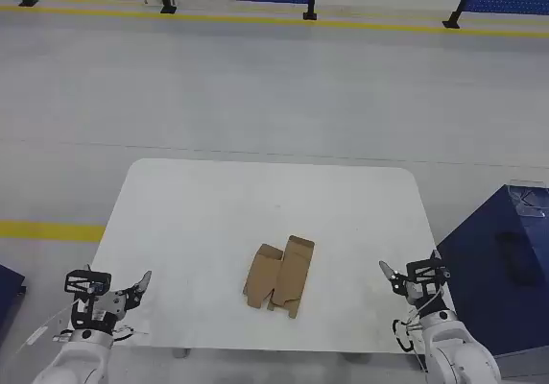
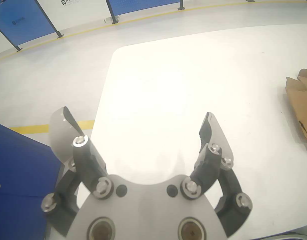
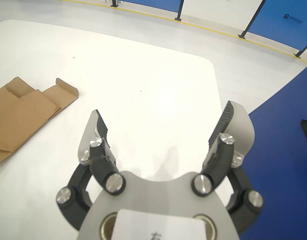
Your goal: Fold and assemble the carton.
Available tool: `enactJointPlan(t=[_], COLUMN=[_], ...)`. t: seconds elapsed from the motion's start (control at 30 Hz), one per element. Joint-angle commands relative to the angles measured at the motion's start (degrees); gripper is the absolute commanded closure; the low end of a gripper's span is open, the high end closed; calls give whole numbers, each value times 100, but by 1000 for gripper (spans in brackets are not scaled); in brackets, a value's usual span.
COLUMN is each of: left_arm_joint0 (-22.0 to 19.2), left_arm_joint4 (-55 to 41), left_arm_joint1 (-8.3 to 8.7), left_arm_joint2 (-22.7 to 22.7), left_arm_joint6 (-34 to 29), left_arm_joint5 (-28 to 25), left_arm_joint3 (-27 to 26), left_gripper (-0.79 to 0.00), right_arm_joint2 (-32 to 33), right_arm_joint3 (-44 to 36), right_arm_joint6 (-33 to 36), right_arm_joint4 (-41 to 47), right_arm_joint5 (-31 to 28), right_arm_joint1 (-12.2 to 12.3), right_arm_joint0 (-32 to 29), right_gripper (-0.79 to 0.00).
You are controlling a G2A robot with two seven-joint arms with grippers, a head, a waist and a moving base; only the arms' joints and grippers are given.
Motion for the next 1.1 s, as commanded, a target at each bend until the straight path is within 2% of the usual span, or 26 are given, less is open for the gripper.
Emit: enactJointPlan(t=[0.0,1.07], left_arm_joint0=[0,-34], left_arm_joint4=[0,-149], left_arm_joint1=[0,-10], left_arm_joint2=[0,62], left_arm_joint6=[0,-98], left_arm_joint5=[0,-85], left_arm_joint3=[0,-56], left_gripper=[-785,-785], right_arm_joint2=[0,0], right_arm_joint3=[0,0], right_arm_joint6=[0,0], right_arm_joint4=[0,0], right_arm_joint5=[0,0], right_arm_joint1=[0,0], right_arm_joint0=[0,0], right_gripper=[-784,-785])
